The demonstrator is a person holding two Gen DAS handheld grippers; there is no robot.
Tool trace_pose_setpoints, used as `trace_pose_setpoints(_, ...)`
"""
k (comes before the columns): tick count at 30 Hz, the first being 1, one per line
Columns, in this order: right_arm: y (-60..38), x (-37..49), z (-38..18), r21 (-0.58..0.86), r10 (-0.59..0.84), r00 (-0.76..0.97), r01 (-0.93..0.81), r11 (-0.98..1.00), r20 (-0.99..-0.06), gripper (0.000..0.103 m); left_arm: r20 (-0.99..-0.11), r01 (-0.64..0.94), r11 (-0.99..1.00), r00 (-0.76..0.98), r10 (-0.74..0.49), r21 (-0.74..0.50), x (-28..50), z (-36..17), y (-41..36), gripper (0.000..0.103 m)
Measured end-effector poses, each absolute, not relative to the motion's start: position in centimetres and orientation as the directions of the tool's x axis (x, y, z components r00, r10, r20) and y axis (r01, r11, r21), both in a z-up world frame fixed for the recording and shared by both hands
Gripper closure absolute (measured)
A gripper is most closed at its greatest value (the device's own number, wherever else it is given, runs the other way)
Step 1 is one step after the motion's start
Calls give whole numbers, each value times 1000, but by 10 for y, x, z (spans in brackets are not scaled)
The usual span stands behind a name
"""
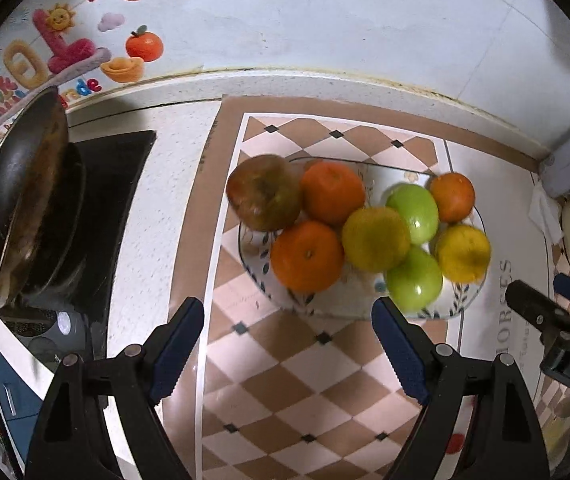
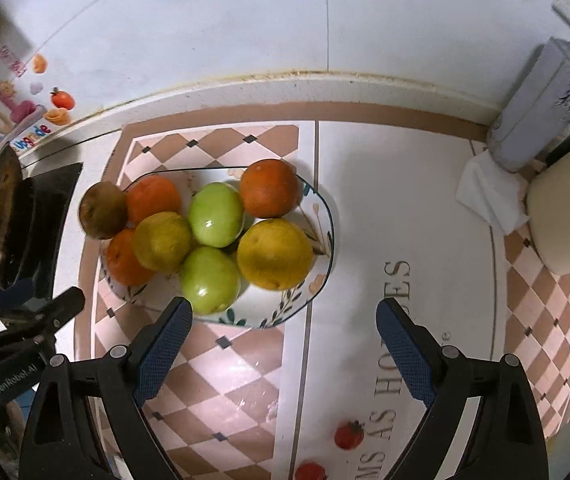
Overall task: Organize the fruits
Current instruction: 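Raise both grippers away from the plate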
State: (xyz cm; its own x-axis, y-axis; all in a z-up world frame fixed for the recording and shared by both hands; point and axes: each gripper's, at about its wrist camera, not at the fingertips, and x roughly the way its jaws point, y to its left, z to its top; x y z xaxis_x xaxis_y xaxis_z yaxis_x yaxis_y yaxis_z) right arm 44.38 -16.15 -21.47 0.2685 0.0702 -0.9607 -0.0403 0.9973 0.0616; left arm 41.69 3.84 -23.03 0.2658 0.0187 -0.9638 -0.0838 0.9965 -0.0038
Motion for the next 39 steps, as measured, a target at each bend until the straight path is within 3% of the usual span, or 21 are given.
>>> trace_pose_setpoints(25,-147,285,-68,50,61,541,-36,998,-839,8,-830,-5,997,554,-57,-71,290,-89,46,17)
trace_pose_setpoints(39,-142,216,-8,53,59,641,-28,998,-766,4,-771,24,998,633,-64,-63,231,-44,49,17)
